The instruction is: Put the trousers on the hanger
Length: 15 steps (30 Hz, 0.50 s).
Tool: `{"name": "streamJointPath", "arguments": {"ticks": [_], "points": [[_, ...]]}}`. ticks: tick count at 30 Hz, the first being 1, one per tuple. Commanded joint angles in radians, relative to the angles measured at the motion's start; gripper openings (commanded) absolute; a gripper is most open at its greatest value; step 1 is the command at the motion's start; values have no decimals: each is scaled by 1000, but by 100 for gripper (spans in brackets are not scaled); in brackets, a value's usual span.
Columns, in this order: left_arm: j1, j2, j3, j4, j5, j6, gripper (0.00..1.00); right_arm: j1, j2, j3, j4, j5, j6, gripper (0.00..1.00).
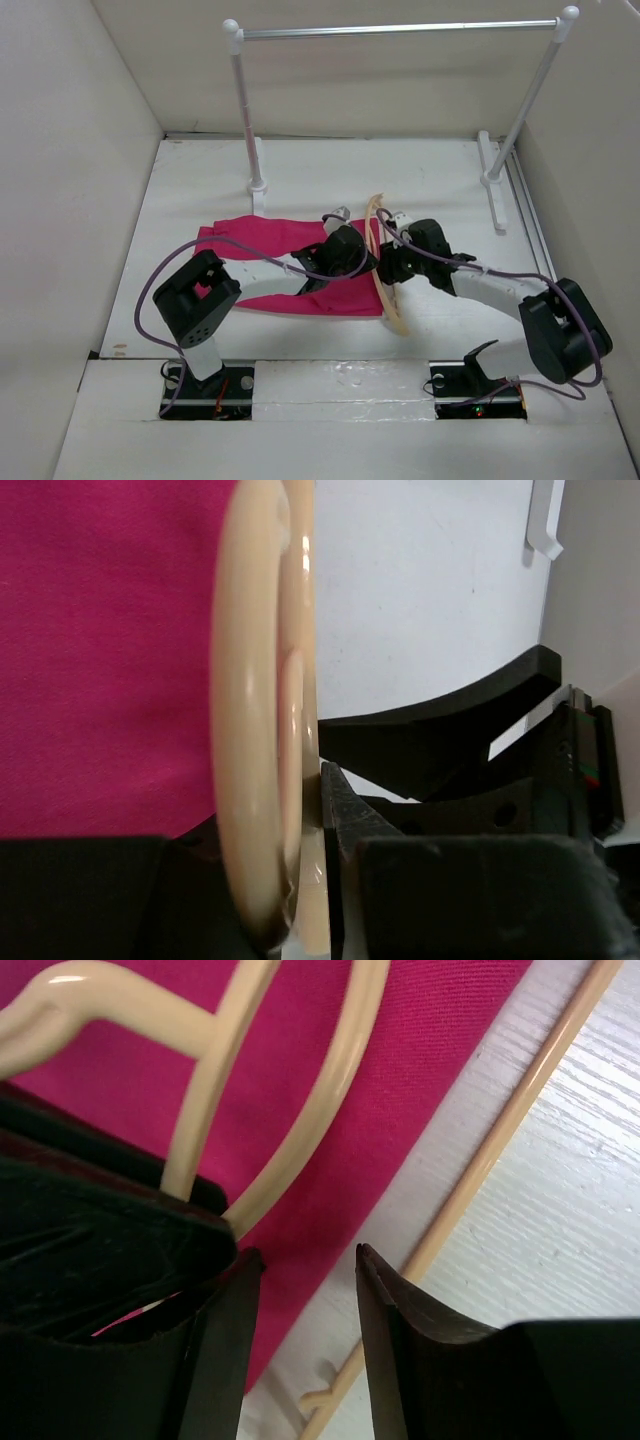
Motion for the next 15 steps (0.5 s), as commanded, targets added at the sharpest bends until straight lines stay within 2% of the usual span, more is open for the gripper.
{"name": "streamJointPath", "arguments": {"ticks": [1, 5, 9, 13, 15], "points": [[10, -49, -43, -1, -33, 45, 0, 22, 35, -3, 185, 35, 101, 49], [10, -50, -64, 3, -22, 51, 0, 41, 87, -26, 208, 73, 156, 56], [10, -44, -68, 5, -14, 65, 0, 60, 133, -33, 233, 64, 185, 55], [10, -41, -63, -4, -10, 95, 0, 71, 119, -33, 248, 43, 195, 1], [19, -47, -63, -11, -5, 111, 0, 51, 76, -8, 233, 56, 179, 0]]}}
